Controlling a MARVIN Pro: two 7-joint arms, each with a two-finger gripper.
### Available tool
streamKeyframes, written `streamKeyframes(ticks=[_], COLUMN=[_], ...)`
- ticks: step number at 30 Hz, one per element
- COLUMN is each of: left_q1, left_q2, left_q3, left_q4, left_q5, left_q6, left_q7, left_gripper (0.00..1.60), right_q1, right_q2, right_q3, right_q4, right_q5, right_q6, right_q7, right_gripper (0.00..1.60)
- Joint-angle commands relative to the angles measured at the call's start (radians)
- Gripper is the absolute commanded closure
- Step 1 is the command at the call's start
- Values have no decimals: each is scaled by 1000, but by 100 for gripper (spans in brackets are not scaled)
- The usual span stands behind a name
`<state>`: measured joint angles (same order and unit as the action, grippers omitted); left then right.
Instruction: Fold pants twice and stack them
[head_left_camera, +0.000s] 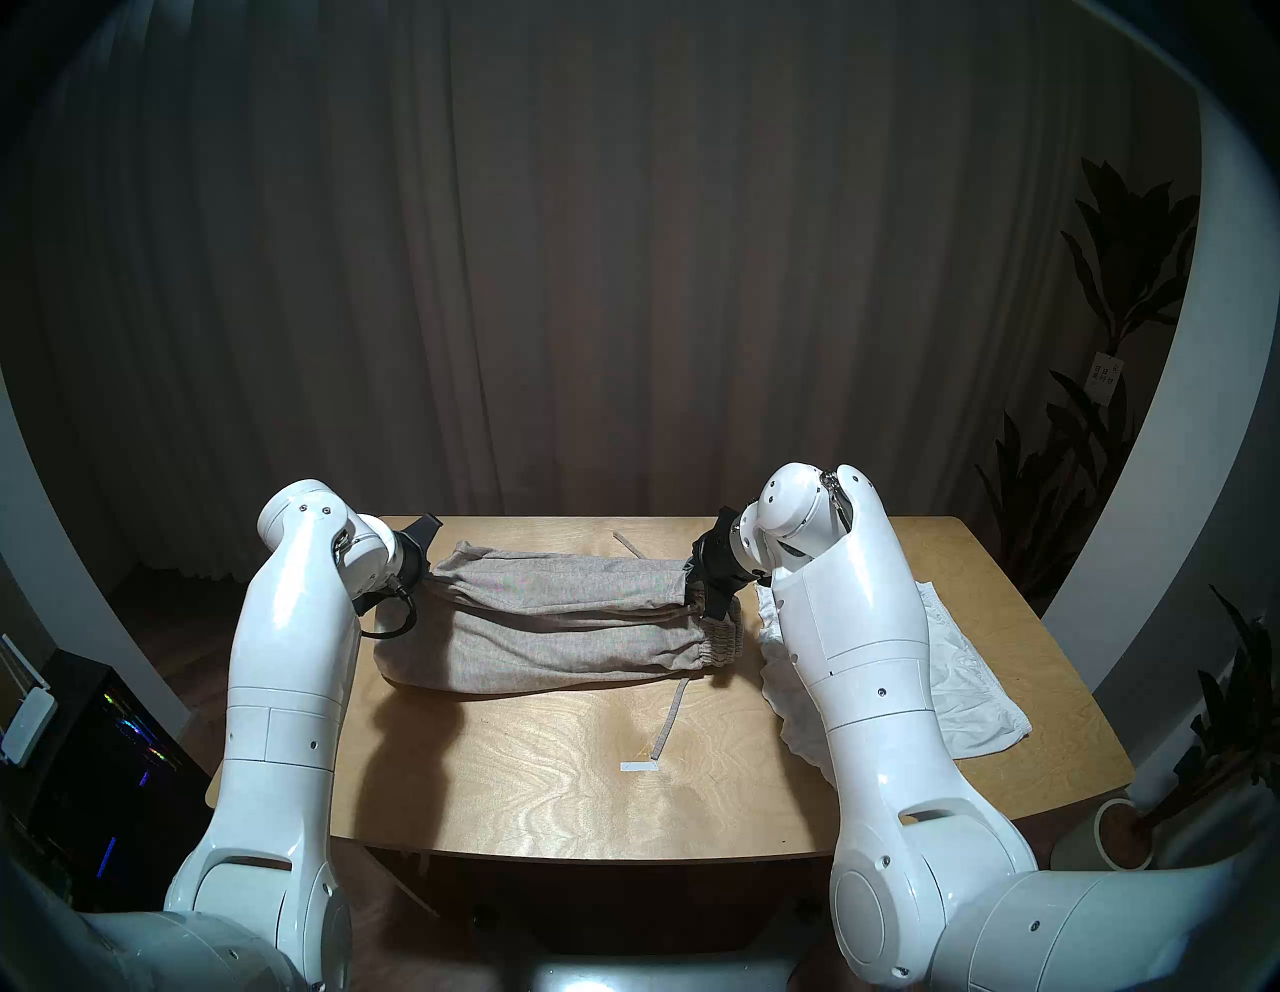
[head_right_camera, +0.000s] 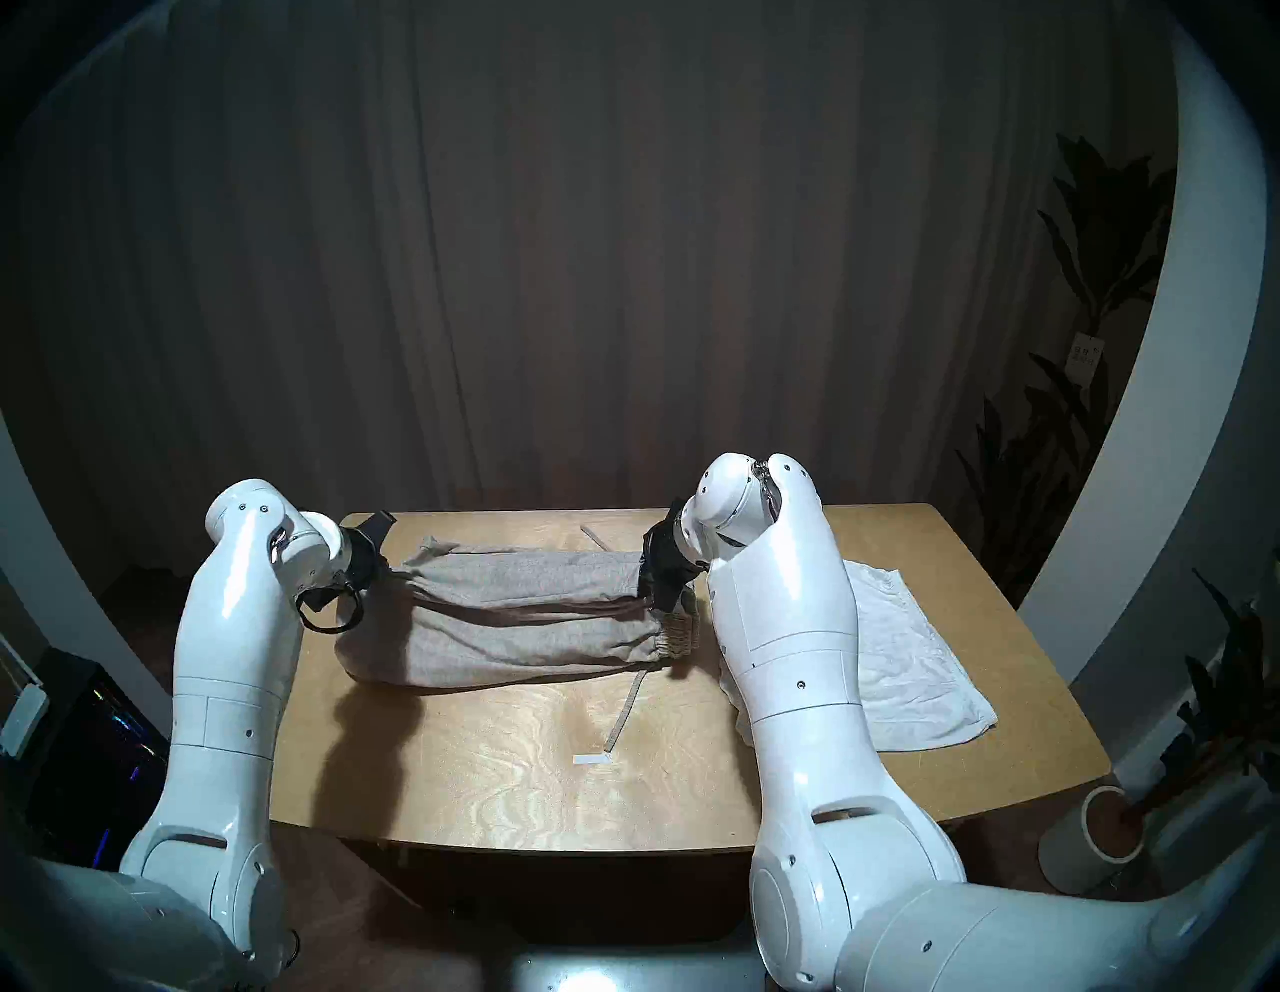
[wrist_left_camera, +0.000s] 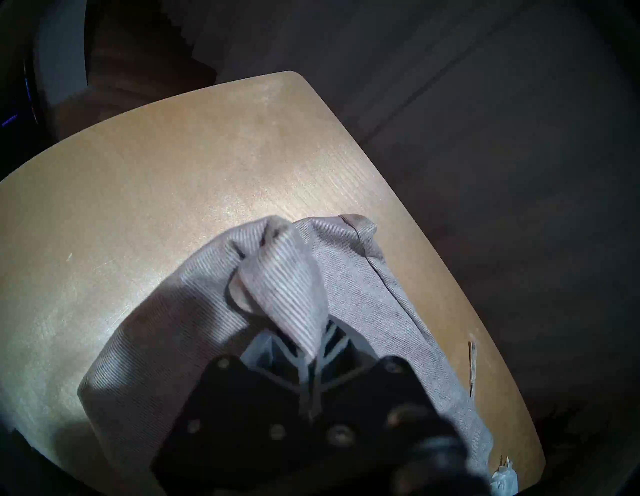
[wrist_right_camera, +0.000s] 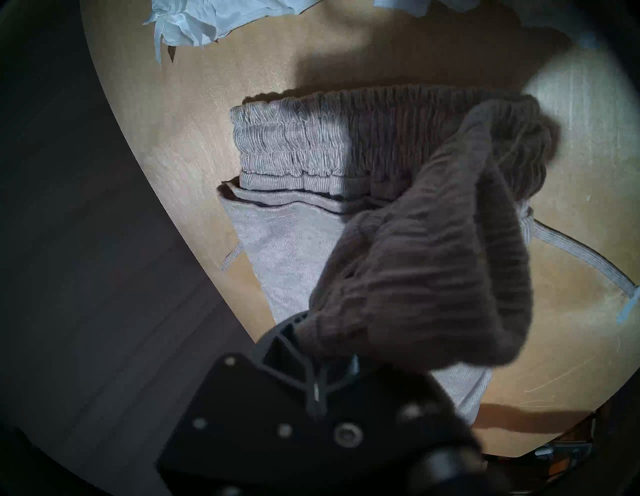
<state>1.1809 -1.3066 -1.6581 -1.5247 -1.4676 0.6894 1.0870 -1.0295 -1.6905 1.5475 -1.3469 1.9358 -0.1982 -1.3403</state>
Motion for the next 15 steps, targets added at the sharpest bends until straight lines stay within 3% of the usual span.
streamKeyframes(ticks=[1, 15], left_q1=[-114, -219], left_q2=[4, 1], left_q3=[20, 70], left_q4=[32, 178], left_q5=[14, 47], left_q6=[-23, -62], left_q7=[-22, -62], left_gripper=[160, 160], right_q1=[115, 233], right_q2=[-16, -3], right_q3=[-4, 19], right_q4=[62, 234], right_q5=[-2, -5], right_q6=[-6, -13], right_q7=[12, 47], right_gripper=[160, 160])
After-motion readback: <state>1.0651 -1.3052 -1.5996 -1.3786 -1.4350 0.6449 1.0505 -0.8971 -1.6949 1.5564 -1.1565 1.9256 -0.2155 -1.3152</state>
